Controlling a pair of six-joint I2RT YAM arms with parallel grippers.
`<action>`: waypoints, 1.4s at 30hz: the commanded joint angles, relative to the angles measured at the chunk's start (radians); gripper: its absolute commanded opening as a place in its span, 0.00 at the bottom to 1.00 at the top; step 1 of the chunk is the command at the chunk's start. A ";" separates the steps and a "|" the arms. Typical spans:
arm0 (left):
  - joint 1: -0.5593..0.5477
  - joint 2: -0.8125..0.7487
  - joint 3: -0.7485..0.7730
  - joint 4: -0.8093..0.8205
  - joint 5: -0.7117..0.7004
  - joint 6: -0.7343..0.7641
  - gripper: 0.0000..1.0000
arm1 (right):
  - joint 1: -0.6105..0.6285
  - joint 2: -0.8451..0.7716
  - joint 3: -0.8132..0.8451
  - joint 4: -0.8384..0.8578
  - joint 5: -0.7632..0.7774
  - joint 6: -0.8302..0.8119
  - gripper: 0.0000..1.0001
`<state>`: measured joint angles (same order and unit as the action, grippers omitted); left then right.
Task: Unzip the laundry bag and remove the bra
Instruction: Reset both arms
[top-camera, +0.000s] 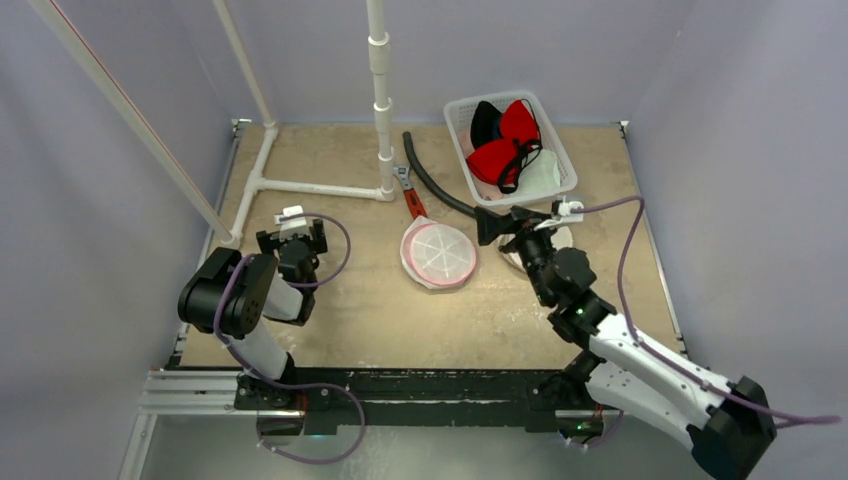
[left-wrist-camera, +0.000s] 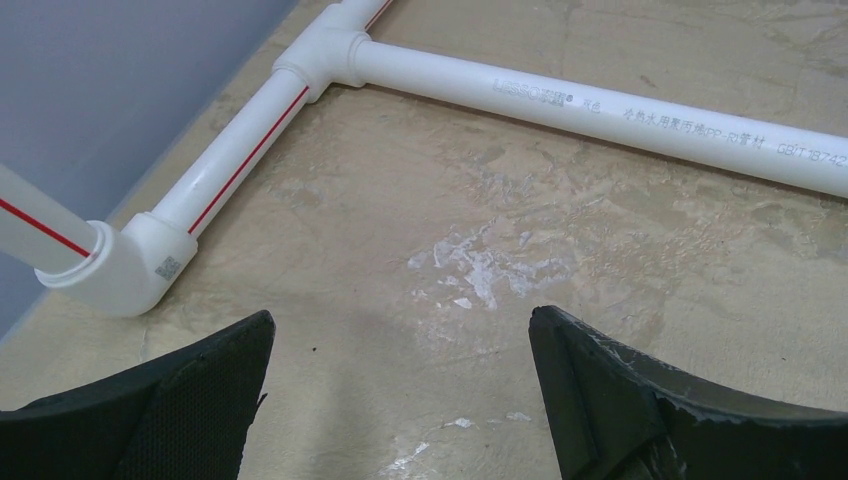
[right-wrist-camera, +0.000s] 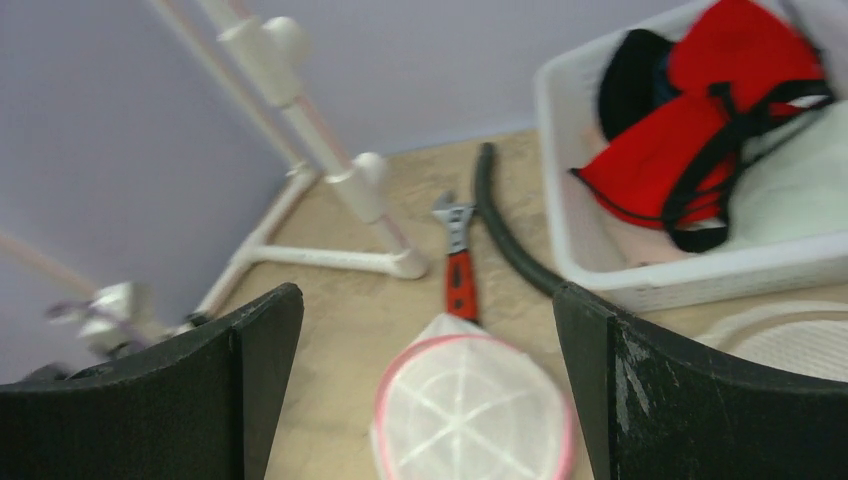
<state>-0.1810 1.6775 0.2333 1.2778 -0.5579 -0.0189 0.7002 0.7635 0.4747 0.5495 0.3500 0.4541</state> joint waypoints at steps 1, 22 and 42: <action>0.006 -0.011 0.017 0.054 -0.016 -0.030 0.98 | -0.012 0.110 0.052 0.270 0.412 -0.147 0.98; 0.008 -0.009 0.018 0.058 -0.015 -0.030 0.99 | -0.544 0.333 -0.287 0.634 0.340 -0.345 0.98; 0.007 -0.007 0.018 0.057 -0.016 -0.029 0.99 | -0.503 0.883 -0.421 1.495 0.006 -0.586 0.98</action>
<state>-0.1787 1.6775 0.2337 1.2778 -0.5659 -0.0261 0.1772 1.6386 0.0437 1.4944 0.3996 -0.0544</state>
